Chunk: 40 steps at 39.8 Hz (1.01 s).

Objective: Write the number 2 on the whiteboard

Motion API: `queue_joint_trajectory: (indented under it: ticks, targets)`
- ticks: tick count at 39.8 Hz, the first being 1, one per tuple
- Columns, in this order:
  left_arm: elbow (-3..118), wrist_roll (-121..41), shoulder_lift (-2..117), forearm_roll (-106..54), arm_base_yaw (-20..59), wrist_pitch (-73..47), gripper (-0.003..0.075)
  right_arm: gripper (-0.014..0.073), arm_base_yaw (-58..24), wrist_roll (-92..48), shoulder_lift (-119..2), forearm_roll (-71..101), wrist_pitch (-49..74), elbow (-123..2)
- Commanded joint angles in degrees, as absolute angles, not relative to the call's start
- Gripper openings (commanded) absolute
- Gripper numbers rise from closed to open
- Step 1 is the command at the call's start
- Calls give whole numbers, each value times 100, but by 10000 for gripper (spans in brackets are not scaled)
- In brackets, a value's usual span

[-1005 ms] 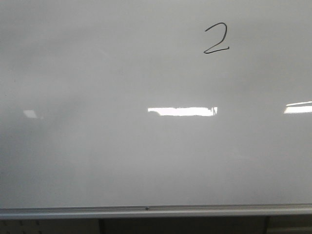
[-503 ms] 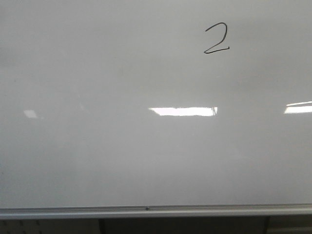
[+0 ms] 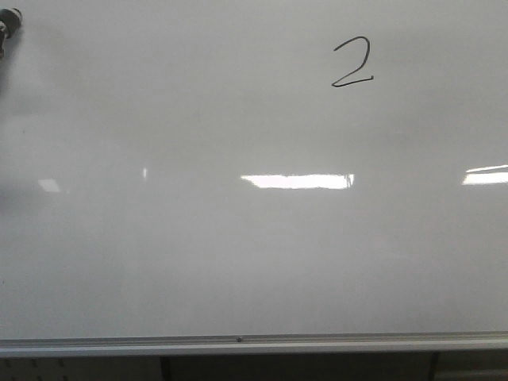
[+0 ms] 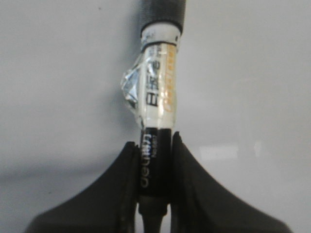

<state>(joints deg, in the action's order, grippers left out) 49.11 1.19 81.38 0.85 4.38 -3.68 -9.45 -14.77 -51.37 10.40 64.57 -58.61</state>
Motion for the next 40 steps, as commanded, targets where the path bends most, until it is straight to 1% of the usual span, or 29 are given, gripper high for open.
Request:
queue_joint_trajectory:
  ticks: [1,5,12,14,16,22,24,27,31,40]
  targets:
    - [5059,165,8170,0,441,306,10,579,-906,-1490,-5079,1073,6109,-6065]
    - [5059,165,8364,0,441,528,13,579,-906,-1490,-5079,1073,6109,-6065]
    - [5108,165,8571,0,441,575,15,579,-906,-1490,-5079,1073,6109,-6065]
    - [5108,165,8595,0,441,558,29,579,-906,-1490,-5079,1073,6109,-6065]
    - [5108,165,8620,0,441,558,62,579,-906,-1490,-5079,1073,6109,-6065]
    - [5108,165,8681,32,441,558,267,579,-906,-1490,-5079,1073,6109,-6065]
    - [5108,165,8681,32,441,558,324,579,-906,-1490,-5079,1073,6109,-6065]
    - [5108,165,8670,43,441,470,374,579,-906,-1490,-5079,1073,6109,-6065]
    - [5218,165,8593,107,441,74,379,579,-906,-1490,-5079,1073,6102,-6065]
    - [5613,165,7940,198,441,-1620,379,579,-906,-1485,-5022,1013,6138,-6065]
